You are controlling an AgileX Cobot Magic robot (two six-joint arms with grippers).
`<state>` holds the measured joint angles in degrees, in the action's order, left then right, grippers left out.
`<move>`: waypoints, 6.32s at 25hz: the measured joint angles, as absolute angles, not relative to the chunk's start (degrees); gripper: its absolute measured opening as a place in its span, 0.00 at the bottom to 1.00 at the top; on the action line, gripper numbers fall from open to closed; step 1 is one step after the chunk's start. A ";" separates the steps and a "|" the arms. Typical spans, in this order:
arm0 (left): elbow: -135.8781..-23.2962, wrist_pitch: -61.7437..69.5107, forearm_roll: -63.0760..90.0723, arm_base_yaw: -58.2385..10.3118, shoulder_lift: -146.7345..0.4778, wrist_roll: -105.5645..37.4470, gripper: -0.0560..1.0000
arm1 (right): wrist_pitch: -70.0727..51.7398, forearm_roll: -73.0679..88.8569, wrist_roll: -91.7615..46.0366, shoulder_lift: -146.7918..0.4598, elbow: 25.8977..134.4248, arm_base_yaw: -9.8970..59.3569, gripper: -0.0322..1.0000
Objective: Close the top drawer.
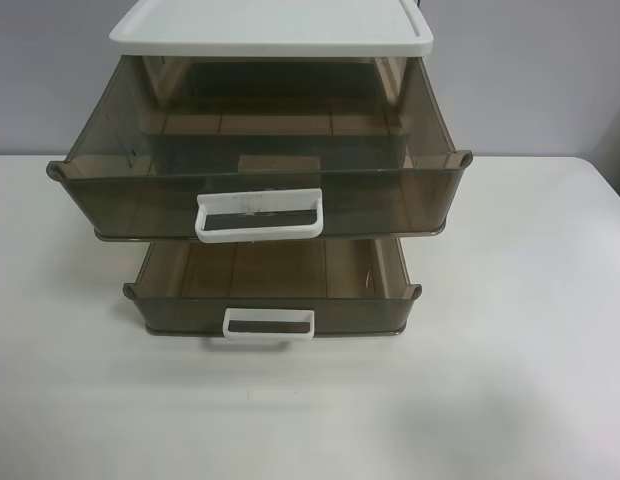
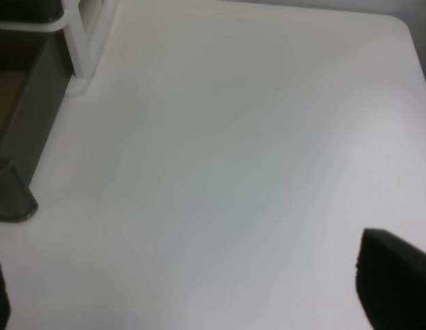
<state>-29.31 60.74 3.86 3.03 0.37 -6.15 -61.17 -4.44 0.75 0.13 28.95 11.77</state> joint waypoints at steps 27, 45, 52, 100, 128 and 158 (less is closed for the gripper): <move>-29.31 60.74 3.86 3.03 0.37 -6.15 0.99 | -53.74 10.15 -12.41 -34.62 46.04 28.52 0.99; -29.31 60.74 3.86 3.03 0.37 -6.15 0.99 | -49.02 7.56 -12.46 -72.11 65.00 63.33 0.99; -29.31 60.74 3.86 3.03 0.37 -6.15 0.99 | -47.00 7.56 -12.41 -78.91 66.66 66.73 0.99; -29.31 60.74 3.81 3.03 0.37 -6.15 0.99 | -38.91 -13.89 -4.02 -100.81 82.31 50.84 0.99; -29.31 60.74 3.86 3.03 0.37 -6.15 0.99 | -69.26 -1.22 -10.08 -76.11 84.16 50.31 0.99; -29.31 60.74 3.86 3.03 0.37 -6.15 0.99 | -63.08 -0.57 0.00 -9.41 32.24 19.35 0.99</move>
<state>-29.31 60.74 3.86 3.03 0.37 -6.15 -63.08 -0.57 0.00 -9.41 32.24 19.35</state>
